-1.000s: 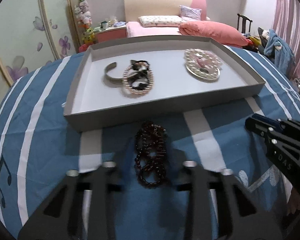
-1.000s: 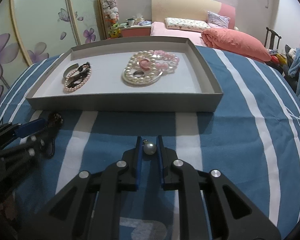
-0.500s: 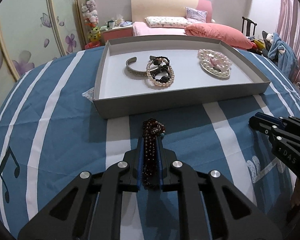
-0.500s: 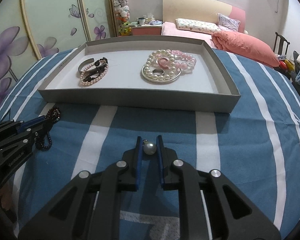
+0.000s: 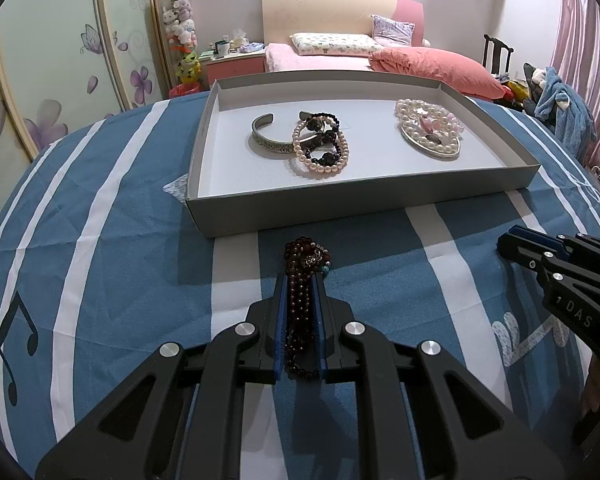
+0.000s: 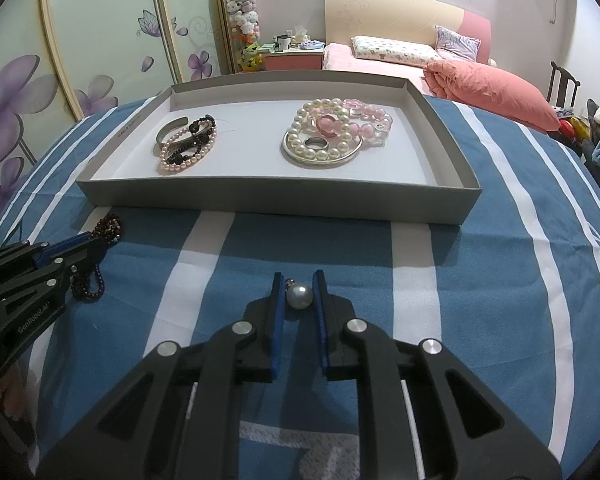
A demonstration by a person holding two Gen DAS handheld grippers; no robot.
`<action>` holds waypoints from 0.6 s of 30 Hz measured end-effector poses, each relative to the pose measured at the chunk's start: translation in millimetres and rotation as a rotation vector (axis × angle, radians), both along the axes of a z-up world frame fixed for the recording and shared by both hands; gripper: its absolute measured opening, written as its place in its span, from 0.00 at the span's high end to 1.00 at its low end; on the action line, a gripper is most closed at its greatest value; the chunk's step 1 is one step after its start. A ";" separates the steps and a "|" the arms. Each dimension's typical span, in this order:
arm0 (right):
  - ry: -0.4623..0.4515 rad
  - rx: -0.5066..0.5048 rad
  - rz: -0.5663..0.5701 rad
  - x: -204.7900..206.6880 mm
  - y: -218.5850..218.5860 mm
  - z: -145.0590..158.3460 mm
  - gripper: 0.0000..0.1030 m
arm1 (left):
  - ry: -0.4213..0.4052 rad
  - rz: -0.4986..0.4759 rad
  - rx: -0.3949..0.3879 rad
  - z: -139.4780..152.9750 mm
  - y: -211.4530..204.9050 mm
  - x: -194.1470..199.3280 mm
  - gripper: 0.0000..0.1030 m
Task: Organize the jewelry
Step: 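Grasp the dark red bead bracelet with the left tool and lift it, then carry the pearl earring and bead bracelet over the grey tray with both tools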
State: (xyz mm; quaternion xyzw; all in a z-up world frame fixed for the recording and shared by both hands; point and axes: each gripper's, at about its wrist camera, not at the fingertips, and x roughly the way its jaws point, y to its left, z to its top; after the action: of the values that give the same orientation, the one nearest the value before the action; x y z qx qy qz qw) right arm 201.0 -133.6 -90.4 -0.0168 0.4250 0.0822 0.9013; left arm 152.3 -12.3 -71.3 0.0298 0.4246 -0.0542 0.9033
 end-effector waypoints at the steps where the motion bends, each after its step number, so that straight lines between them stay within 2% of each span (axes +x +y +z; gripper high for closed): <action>1: 0.000 -0.001 0.000 0.1 -0.5 -0.1 0.86 | 0.000 0.000 0.001 -0.1 -0.1 0.0 0.87; 10: 0.000 0.003 -0.001 0.2 -0.9 0.0 0.86 | 0.000 -0.001 -0.001 0.0 0.2 0.2 0.87; 14: 0.008 0.046 -0.013 -1.0 -5.4 -1.3 0.86 | 0.002 0.006 -0.032 0.3 4.9 -0.5 0.88; 18: 0.007 0.037 -0.009 -13.5 -2.7 -2.1 0.86 | 0.002 0.019 -0.045 0.3 8.1 -9.4 0.89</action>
State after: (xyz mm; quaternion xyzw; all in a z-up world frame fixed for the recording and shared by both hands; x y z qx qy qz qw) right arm 187.5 -136.3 -92.5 0.0023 0.4267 0.0863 0.9003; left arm 142.9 -4.2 -71.0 0.0057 0.4245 -0.0553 0.9037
